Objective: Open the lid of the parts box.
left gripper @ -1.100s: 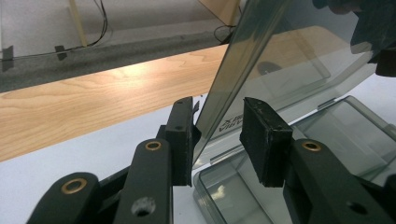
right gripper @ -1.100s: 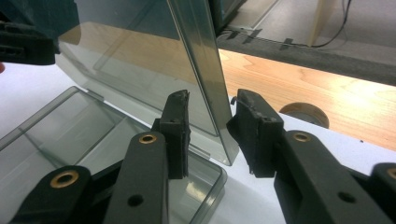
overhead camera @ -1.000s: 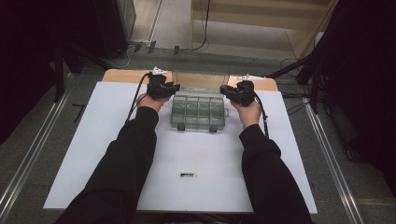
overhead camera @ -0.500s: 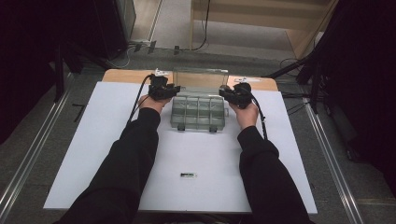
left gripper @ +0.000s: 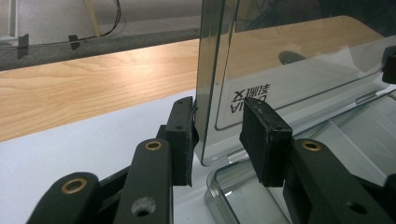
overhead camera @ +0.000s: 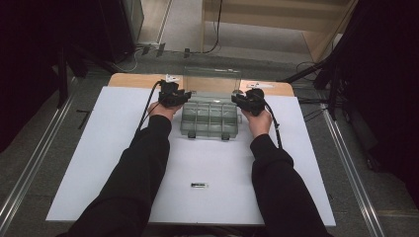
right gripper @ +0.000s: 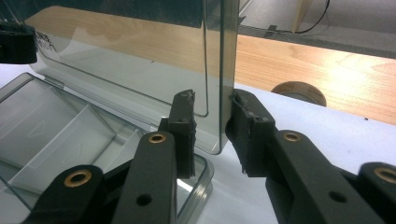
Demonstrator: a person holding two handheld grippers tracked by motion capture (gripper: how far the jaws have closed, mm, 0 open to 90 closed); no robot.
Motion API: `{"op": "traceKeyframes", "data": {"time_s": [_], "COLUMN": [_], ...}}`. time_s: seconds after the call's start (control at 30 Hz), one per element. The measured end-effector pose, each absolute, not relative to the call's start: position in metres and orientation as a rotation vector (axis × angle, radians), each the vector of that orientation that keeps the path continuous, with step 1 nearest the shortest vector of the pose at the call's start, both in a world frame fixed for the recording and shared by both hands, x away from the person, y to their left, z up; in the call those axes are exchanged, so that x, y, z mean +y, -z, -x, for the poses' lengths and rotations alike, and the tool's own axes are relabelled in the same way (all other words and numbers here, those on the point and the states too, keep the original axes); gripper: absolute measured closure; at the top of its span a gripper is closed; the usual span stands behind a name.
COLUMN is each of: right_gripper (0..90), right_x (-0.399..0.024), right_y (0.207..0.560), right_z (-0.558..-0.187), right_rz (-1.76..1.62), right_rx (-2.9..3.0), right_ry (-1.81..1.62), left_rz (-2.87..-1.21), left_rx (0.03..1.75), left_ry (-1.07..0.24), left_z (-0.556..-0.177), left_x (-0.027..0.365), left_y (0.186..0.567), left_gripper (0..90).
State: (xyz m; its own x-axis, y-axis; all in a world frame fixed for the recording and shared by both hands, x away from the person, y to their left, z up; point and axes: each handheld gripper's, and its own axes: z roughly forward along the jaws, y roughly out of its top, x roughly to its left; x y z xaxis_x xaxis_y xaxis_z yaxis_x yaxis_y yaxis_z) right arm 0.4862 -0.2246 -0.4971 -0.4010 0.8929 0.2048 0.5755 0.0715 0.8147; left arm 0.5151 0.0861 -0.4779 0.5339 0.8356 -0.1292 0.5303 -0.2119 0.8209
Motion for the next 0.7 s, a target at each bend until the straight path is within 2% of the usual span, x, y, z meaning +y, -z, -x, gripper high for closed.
{"op": "traceKeyframes", "data": {"time_s": [0.7], "right_gripper": [74.2], "right_x": [-0.225], "right_y": [0.507], "right_z": [-0.492], "right_rz": [-1.494], "right_rx": [1.990], "right_ry": [-1.260], "left_rz": [-1.853], "left_rx": [1.161], "left_ry": [-0.435], "left_z": [-0.521], "left_x": [0.081], "left_y": [0.490], "left_gripper": [61.0]}}
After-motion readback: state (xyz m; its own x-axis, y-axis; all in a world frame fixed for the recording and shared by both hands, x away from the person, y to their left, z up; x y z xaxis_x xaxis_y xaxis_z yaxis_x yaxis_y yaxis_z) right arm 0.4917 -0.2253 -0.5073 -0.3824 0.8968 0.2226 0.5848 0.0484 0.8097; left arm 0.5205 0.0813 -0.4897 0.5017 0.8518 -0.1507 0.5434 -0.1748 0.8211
